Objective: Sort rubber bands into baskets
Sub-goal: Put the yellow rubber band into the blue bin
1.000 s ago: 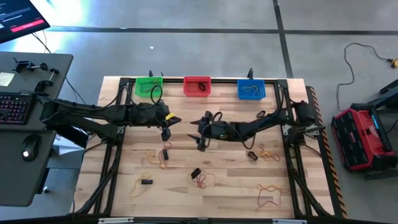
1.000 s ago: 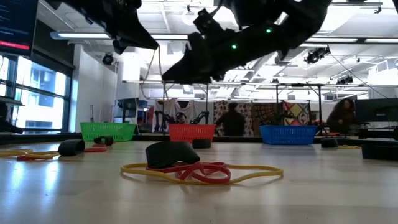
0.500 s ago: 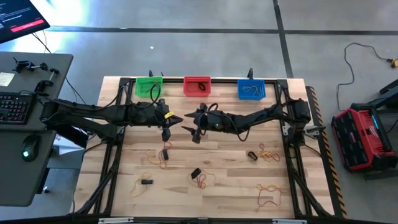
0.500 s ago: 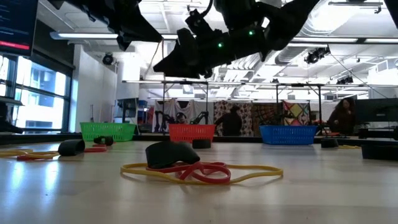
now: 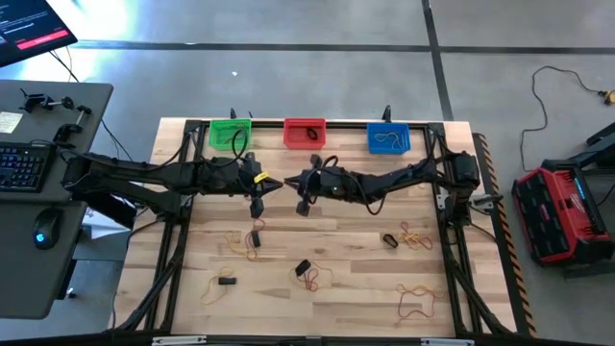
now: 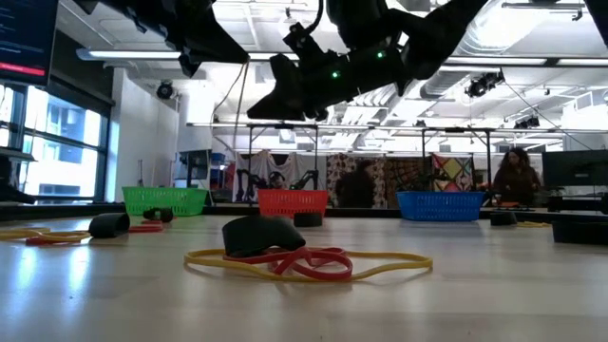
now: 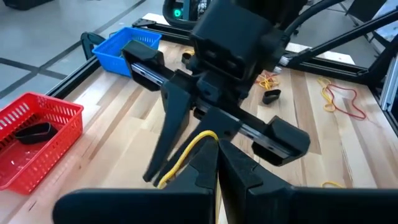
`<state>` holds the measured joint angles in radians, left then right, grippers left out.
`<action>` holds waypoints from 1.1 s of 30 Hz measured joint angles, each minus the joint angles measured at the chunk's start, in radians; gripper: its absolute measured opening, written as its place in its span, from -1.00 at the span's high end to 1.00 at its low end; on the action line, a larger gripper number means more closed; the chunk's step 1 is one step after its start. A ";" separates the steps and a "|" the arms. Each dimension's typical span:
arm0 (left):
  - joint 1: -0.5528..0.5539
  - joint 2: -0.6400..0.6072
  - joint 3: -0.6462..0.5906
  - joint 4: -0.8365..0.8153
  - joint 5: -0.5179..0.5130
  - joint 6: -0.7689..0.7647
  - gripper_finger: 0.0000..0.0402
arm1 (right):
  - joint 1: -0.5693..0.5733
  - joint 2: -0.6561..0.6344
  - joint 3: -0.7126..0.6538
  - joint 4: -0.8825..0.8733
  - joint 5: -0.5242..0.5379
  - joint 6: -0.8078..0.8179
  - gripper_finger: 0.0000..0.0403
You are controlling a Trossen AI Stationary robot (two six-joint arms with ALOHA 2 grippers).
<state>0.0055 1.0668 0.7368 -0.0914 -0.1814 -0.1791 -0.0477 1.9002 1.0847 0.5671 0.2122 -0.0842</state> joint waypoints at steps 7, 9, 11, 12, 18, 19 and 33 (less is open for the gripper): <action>0.000 0.000 0.000 0.000 -0.003 0.035 1.00 | 0.010 -0.001 0.000 -0.017 0.008 0.029 0.83; 0.000 0.000 0.000 0.000 -0.005 0.035 1.00 | 0.019 -0.007 0.000 -0.058 0.038 0.036 0.77; 0.001 0.000 0.000 0.000 -0.005 0.036 1.00 | 0.027 -0.012 0.000 -0.083 0.062 0.039 0.67; 0.001 0.000 0.000 -0.001 -0.006 0.039 1.00 | 0.030 -0.014 0.000 -0.093 0.072 0.041 0.61; 0.000 0.000 0.000 -0.001 -0.007 0.044 1.00 | 0.036 -0.014 0.000 -0.093 0.075 0.081 0.28; 0.000 0.000 0.000 -0.001 -0.007 0.043 1.00 | 0.036 -0.014 0.000 -0.088 0.075 0.085 0.24; 0.000 0.000 -0.001 0.026 -0.004 0.043 1.00 | -0.008 -0.015 -0.001 0.024 -0.050 0.086 0.49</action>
<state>0.0059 1.0668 0.7361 -0.0649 -0.1851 -0.1357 -0.0555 1.8851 1.0840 0.5907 0.1621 0.0021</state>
